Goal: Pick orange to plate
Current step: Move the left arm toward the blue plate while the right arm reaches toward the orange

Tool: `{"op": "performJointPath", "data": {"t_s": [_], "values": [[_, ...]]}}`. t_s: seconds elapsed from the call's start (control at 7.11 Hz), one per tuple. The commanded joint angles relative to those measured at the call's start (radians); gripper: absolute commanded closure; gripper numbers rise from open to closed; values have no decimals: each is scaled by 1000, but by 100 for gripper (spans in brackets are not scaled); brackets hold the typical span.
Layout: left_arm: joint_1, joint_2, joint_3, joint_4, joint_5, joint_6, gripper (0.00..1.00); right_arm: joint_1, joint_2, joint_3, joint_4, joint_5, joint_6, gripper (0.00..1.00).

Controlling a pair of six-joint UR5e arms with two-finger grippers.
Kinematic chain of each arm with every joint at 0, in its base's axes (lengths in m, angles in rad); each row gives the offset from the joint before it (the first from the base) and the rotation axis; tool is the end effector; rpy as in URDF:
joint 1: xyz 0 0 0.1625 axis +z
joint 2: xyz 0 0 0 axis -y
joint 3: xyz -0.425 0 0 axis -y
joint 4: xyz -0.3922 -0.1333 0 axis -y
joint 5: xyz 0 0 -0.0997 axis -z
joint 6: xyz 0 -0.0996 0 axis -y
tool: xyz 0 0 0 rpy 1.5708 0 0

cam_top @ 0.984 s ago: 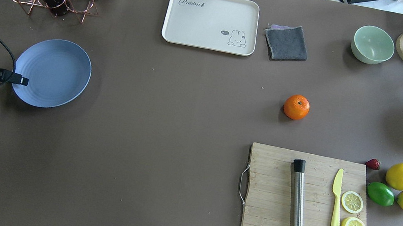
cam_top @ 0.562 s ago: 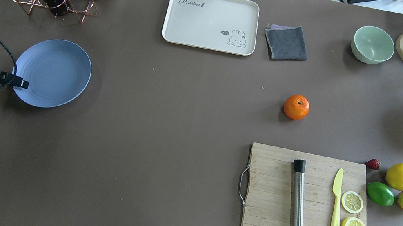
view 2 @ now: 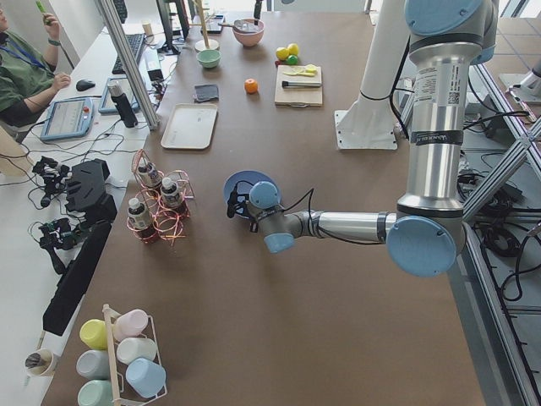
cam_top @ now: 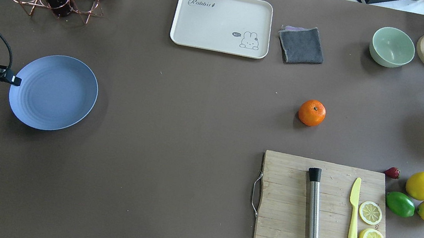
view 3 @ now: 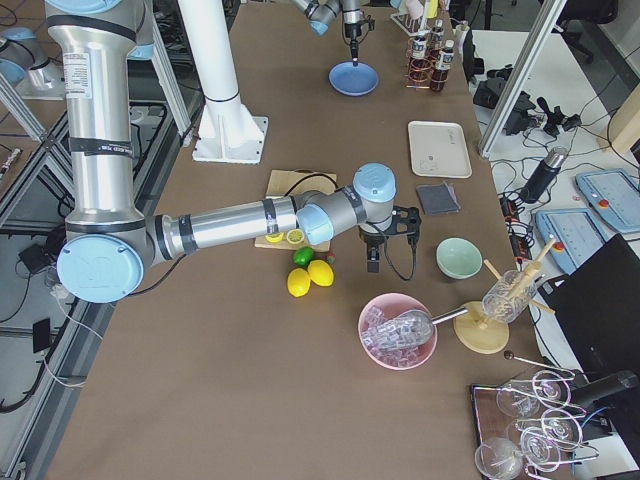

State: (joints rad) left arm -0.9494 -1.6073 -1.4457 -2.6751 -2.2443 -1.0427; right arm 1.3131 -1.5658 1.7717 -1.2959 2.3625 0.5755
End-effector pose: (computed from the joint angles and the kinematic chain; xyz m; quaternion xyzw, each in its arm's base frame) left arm 0.2477 -0.4682 0.5782 0.0956 0.5338 -0.0153 0.8401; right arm -0.0688 -0.5060 0.5232 0.0493 -0.4314 0.0512 0.8994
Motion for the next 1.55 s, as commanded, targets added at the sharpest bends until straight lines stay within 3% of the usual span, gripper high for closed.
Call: {"op": "performJointPath", "data": {"t_s": [0.0, 0.42, 0.7, 0.98, 1.41], "values": [[-67, -57, -2, 66, -81, -8, 100, -3, 15, 3, 1, 3, 3, 0], [-42, -192, -85, 146, -65, -250, 100, -82, 55, 17, 61, -18, 157, 0], [106, -219, -163, 202, 94, -356, 100, -199, 133, 17, 73, -110, 315, 0], [283, -294, -246, 366, 292, -442, 100, -268, 180, 18, 73, -163, 413, 0], [476, -417, -237, 483, 516, -491, 100, -379, 248, 6, 72, -261, 506, 0]]}}
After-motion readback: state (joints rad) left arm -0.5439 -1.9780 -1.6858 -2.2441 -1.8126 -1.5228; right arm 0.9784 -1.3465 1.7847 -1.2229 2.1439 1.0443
